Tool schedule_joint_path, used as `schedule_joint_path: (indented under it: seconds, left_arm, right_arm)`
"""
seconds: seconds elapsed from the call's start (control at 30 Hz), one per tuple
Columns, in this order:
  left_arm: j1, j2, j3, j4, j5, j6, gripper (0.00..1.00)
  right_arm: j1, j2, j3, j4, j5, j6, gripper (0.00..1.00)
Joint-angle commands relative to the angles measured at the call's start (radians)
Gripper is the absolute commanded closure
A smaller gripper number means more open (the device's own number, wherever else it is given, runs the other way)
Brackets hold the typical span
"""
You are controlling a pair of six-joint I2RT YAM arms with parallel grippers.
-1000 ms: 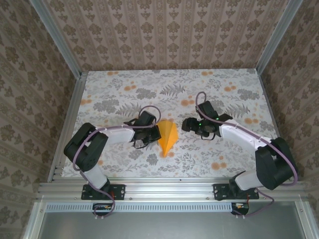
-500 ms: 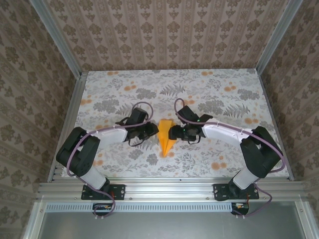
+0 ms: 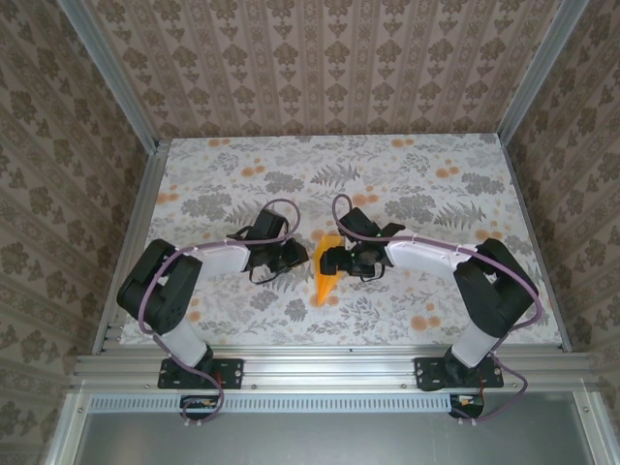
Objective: Fold a paper plane with a square sheet of paper (pick it up from the middle)
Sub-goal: Move a paper plane to the center of the table.
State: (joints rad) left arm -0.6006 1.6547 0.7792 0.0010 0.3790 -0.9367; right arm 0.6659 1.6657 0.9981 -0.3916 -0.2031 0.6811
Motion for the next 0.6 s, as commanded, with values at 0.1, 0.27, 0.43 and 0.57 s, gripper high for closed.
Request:
schedule_joint_path:
  seconds: [0.1,0.27,0.43,0.57]
  left_arm:
    - [0.002,-0.119,-0.064,0.096,0.046,0.035,0.72]
    - [0.002,-0.125,-0.091,0.188,0.124,0.040,0.64]
    - [0.001,-0.082,-0.042,0.114,0.126,0.088,0.63]
    - [0.001,-0.027,-0.022,0.121,0.153,0.102,0.63]
  right_arm:
    - [0.006,-0.013,0.014,0.035,-0.005,0.039,0.22]
    - [-0.001,-0.057,-0.021,0.064,0.024,0.072,0.22]
    - [-0.008,-0.079,-0.042,0.079,0.039,0.089,0.22]
    - [-0.009,-0.084,-0.041,0.075,0.043,0.090,0.22]
